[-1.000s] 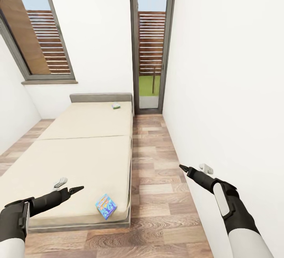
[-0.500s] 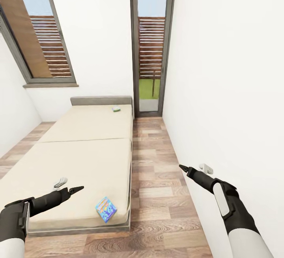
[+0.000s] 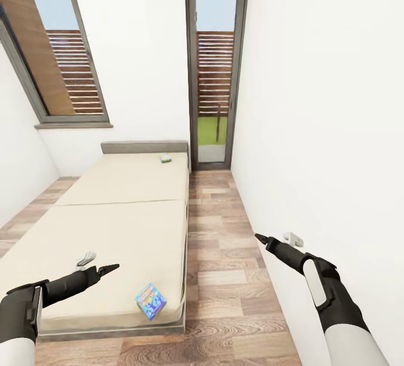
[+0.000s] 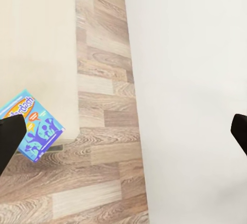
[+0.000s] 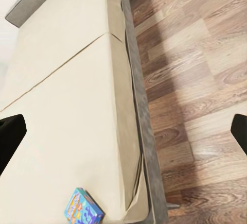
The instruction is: Put all the toys in the child's room - the three board games (two on the bed and one on the table), the two jigsaw puzzles on the table, and the tennis ball on the table - inside the toy box on the table in the child's room.
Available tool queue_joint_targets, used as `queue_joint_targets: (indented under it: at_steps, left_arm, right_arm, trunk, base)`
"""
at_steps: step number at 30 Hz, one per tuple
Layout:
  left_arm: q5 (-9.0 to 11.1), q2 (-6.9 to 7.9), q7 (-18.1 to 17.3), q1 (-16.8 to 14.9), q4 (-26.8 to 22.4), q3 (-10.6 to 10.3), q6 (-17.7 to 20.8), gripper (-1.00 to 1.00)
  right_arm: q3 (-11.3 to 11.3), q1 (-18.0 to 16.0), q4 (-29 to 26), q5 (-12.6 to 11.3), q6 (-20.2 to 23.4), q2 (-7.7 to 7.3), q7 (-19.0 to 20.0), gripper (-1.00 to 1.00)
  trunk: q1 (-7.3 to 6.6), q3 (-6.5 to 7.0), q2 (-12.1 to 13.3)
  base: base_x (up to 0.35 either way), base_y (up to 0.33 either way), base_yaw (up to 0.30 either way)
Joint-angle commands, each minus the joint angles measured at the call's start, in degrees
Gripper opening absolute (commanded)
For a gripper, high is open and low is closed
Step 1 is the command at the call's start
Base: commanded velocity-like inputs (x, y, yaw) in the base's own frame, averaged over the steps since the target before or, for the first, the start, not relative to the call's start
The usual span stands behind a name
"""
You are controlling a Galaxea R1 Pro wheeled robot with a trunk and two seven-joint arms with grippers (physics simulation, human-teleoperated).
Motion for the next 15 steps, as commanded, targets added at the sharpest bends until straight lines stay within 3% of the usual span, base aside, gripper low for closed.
queue_joint_targets:
  at_steps: [1,15]
  left_arm:
    - [-0.52,-0.05,-0.53,-0.10,-0.05,0.21,0.45,1.00]
    - [-0.51,-0.02,-0.53,-0.10,-0.05,0.18,0.43,1.00]
  right_arm:
    - [-0.12,-0.05,-0.02,-0.19,0.38,0.03,0.14,1.00]
    - [-0.08,-0.04,0.04,-0.19,0.32,0.05,0.14,1.00]
  trunk:
    - [0.04,-0.03,-0.12]
    - [0.04,1.31,-0.12]
  base:
    - [0.000,0.000,0.000]
    - [0.000,0.000,0.000]
